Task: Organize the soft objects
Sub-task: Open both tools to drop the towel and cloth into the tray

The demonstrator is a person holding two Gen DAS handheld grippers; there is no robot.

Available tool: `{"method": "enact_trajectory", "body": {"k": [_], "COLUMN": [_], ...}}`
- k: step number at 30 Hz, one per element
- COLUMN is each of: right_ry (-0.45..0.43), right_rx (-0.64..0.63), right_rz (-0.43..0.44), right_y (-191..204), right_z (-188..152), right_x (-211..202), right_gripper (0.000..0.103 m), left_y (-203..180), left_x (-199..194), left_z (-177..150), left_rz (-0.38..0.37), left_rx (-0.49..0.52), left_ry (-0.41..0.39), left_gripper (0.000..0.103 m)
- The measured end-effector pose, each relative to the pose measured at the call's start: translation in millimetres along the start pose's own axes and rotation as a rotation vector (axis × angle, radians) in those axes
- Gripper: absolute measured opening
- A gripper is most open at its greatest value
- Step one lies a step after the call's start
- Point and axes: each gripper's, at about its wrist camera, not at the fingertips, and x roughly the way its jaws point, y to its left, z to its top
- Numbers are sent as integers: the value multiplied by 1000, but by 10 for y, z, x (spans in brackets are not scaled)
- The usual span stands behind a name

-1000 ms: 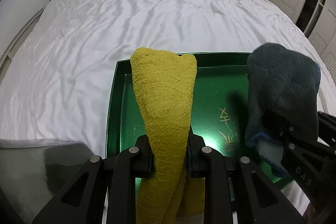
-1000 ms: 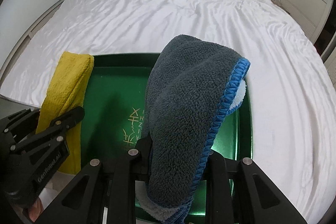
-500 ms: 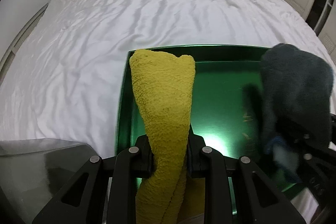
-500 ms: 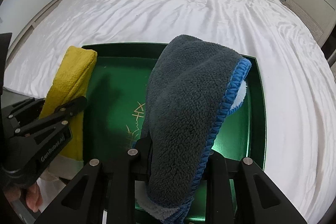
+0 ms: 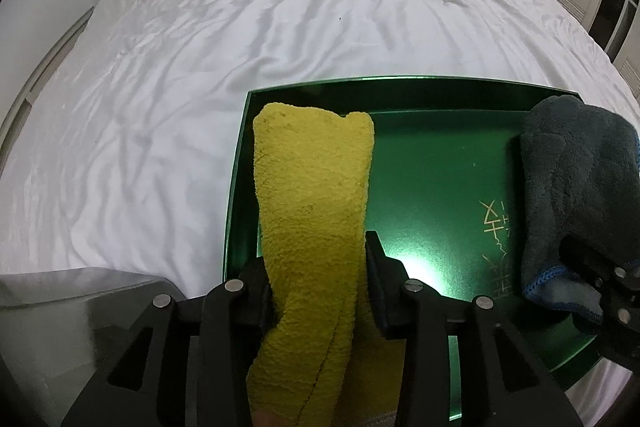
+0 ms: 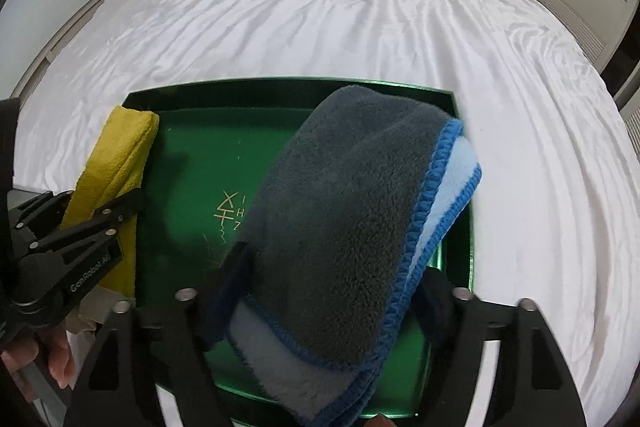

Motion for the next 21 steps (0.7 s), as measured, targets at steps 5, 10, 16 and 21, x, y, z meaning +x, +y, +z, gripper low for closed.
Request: {"method": "enact_trajectory", "body": {"k": [5,10,16,21], "right_ry": [-27,-50,-118,-171], "right_rx": [0,-1,0,37], "right_rz": [4,-5,-39,-64], "right_y": [18,24,39,-26], "right_z": [-19,-43,-145,-411], "right_x": [-94,-214,-542,-1014], "right_gripper": [87,88,103,103], "left_y": [7,-8,-105,-195], "left_x": [-104,-241,-556,-1033], "left_z": [11,35,-27,-237], "left_rz": [13,35,1,-103], "left_rx": [0,7,29,29], "left_ry": [-35,-76,-123,-159], "left_gripper": [42,42,43,49]}}
